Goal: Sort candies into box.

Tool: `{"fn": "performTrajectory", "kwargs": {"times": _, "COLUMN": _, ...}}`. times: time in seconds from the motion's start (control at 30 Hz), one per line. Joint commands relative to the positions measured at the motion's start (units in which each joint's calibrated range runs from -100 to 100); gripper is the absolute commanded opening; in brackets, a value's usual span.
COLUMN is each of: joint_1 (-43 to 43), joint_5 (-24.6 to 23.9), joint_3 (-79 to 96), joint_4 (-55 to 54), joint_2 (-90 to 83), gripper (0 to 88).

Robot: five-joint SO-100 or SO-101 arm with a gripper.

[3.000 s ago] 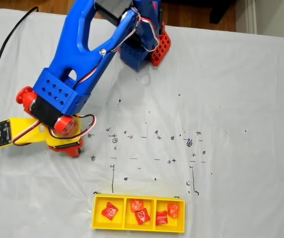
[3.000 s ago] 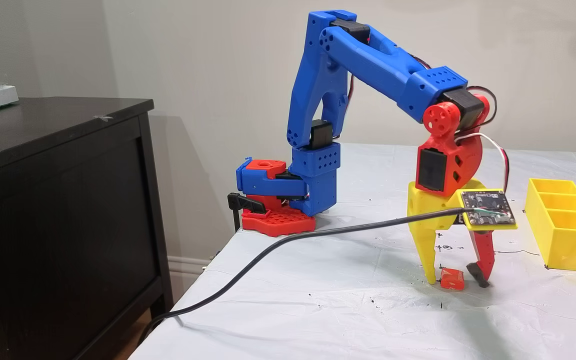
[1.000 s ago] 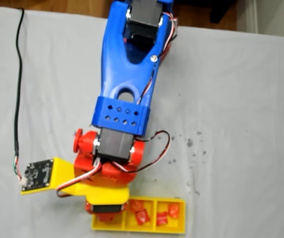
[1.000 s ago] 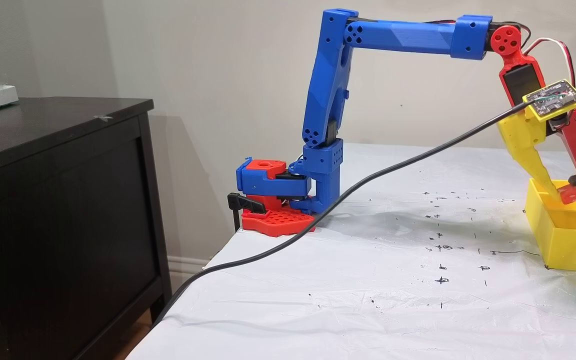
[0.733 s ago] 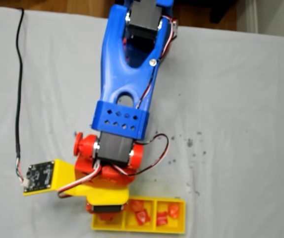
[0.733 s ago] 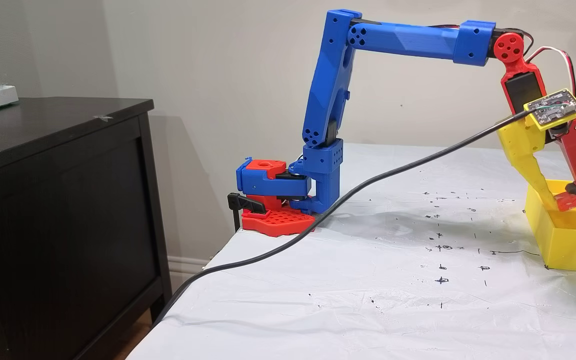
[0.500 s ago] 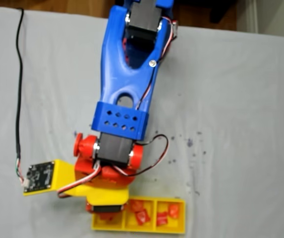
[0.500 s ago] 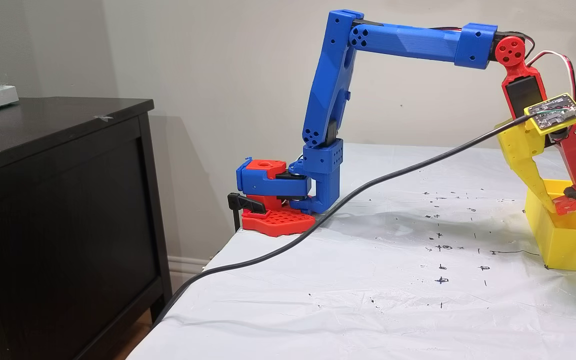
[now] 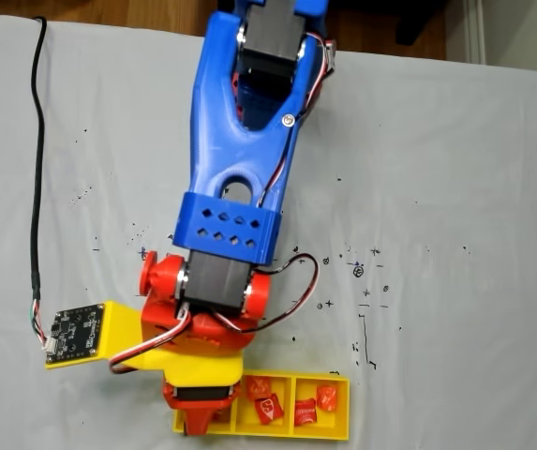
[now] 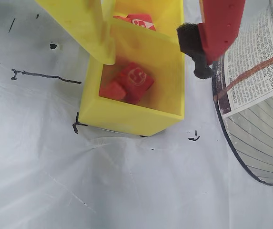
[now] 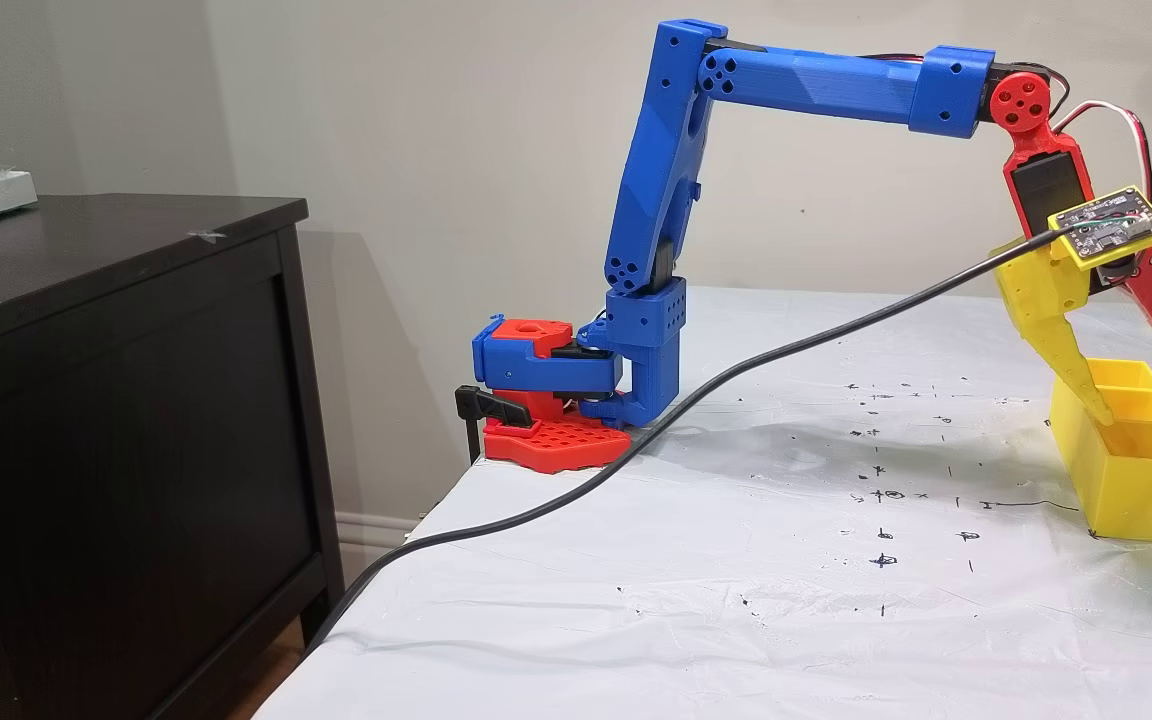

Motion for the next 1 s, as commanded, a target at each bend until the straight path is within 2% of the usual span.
{"fn": "performTrajectory", "kwargs": {"times": 0.0, "joint_1": -0.4, "joint_5": 0.1, "joint_3": -3.6, "joint_4": 0.4, "joint_2": -2.4, "gripper": 23.3}}
{"fn": "performTrajectory", "kwargs": {"times": 0.27, "joint_1": -0.4, "joint_5": -0.1, "joint_3": -0.6, "joint_4": -0.1, "joint_2": -7.4, "gripper": 14.9}}
{"fn": "performTrajectory", "kwargs": {"times": 0.37, "joint_1": -0.9, "joint_5": 0.0, "joint_3": 5.2, "joint_4": -3.2, "joint_2": -13.9, "gripper": 2.7}}
{"fn": "performTrajectory", "kwargs": {"times": 0.73, "joint_1": -4.0, "joint_5": -1.6, "joint_3": 28.4, "joint_4": -11.1, "joint_2": -35.3, "gripper": 0.2}}
{"fn": "performTrajectory", "kwargs": {"times": 0.97, "joint_1": -5.4, "joint_5": -2.4, "joint_3": 56.1, "joint_4": -26.4, "joint_2": -54.0, "gripper": 0.2}}
